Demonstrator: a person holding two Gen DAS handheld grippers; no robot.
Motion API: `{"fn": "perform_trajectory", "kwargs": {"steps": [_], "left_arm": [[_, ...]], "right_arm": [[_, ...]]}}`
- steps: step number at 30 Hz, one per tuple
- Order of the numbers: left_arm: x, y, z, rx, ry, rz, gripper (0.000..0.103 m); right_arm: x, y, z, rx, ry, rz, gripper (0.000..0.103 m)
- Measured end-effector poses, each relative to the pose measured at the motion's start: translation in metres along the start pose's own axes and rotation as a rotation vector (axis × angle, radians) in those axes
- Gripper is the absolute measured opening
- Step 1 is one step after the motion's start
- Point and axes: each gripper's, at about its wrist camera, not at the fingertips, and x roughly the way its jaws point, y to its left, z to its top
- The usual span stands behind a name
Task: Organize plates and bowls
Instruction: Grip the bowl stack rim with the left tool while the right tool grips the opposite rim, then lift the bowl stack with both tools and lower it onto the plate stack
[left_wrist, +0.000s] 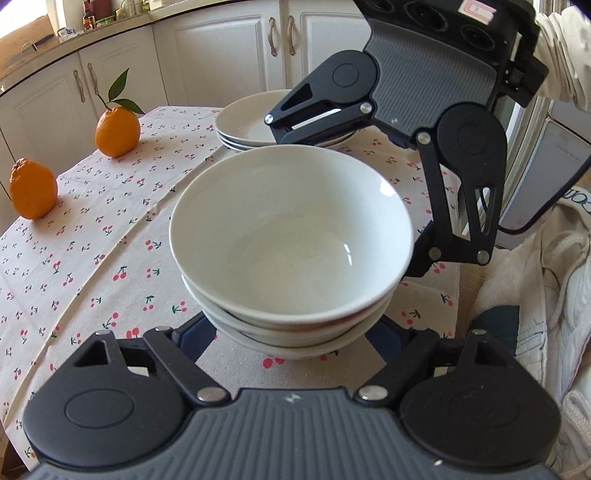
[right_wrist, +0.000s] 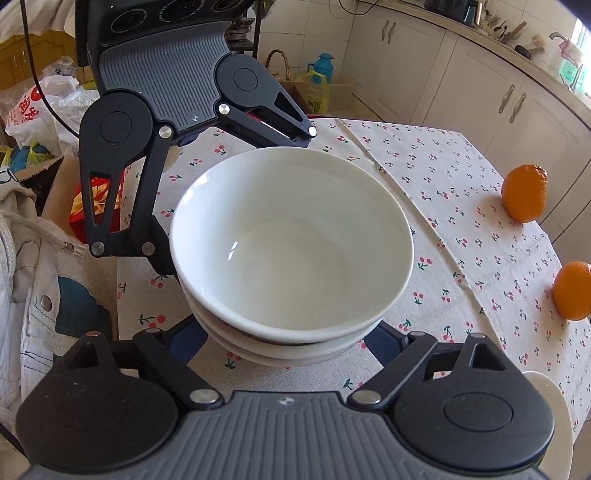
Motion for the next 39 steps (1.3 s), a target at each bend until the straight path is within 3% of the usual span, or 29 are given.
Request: {"fn": "perform_trajectory", "kwargs": {"steps": [25,39], "left_arm": [[0.002,0.005,0.005,0.009,0.009,-0.038,0.086],[-0.003,-0.023,0.049,-0.018,0.006,-0.015,0.086]], "right_arm": [[-0.001,-0.011,0.007,0.031,0.030,0.058,0.092],[-0.052,-0.018,-0.019,0.020,-0.002,0.074,0.092]]}}
